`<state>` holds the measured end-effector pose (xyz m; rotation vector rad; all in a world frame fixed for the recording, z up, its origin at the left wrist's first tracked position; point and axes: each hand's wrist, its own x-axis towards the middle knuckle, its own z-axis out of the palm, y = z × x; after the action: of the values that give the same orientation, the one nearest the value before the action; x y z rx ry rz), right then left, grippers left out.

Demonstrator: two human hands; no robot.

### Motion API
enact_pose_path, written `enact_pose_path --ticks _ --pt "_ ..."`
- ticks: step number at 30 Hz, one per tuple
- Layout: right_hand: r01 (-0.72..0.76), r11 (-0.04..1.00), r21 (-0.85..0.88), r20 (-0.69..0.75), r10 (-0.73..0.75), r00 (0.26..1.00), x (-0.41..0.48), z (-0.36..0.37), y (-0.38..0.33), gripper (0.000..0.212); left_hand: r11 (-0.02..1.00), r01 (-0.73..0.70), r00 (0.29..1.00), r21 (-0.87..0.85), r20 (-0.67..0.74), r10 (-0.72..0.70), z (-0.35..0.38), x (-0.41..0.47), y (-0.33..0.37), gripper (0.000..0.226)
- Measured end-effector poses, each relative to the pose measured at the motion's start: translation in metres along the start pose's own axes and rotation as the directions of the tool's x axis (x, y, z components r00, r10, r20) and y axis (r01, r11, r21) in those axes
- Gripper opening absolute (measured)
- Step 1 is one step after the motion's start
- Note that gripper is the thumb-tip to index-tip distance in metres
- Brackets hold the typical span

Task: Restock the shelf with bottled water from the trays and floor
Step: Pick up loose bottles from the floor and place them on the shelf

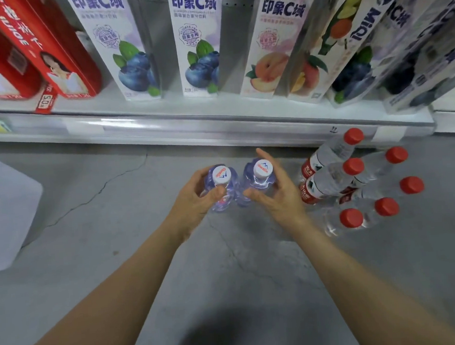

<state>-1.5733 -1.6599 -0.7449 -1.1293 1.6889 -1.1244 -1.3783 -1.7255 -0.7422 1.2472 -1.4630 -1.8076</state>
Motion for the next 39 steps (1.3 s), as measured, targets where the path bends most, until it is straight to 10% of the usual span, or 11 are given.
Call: enact_pose_path --ticks 4,13,26,39 --pt "-0.110 0.993 -0.038 0.055 0.112 0.992 -0.002 0.004 0.013 0.112 1.000 0.025 0.998 0.005 0.052 -0.026 0.003 0.002 -0.009 0.059" --pt "-0.309 0.951 0.003 0.063 0.309 0.949 0.001 0.010 0.037 0.066 0.993 0.113 0.994 -0.022 0.000 -0.113 0.001 0.010 -0.032 0.075" --pt "-0.396 0.902 0.174 0.238 0.352 0.905 -0.002 0.010 0.041 0.065 0.944 0.253 0.947 -0.212 -0.147 -0.287 0.002 0.002 -0.024 0.059" --pt "-0.585 0.650 0.485 0.191 0.574 0.796 -0.119 -0.001 -0.053 0.049 0.701 0.539 0.801 -0.467 0.028 -0.598 0.027 -0.091 0.039 0.061"
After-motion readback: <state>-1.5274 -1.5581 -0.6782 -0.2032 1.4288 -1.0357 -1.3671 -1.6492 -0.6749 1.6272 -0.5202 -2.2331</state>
